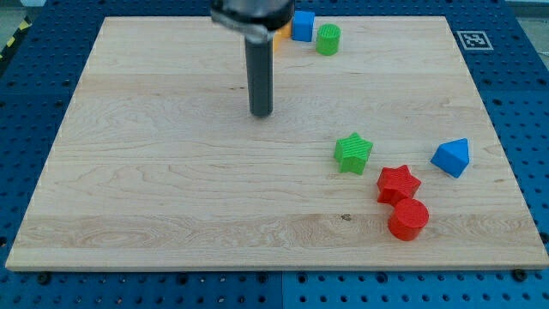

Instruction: Push the green star towards the green circle

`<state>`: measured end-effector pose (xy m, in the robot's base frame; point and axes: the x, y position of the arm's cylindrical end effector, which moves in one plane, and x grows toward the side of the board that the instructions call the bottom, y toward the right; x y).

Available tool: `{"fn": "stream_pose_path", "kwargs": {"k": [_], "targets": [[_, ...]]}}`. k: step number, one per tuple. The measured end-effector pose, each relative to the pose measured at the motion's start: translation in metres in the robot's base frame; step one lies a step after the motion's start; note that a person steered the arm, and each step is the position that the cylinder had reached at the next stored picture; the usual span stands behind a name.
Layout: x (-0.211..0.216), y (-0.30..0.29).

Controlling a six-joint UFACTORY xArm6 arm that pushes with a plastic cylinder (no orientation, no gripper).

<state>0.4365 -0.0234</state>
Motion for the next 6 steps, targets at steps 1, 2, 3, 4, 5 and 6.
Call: {"fn": "stream_pose_path", "kwargs": {"k": [1,2,3,4,5,6], "targets": [[0.074,0.004],[0.101,0.046],[0.09,0.105],[0.08,0.135],[0.075,0.135],[0.069,0.127]]}}
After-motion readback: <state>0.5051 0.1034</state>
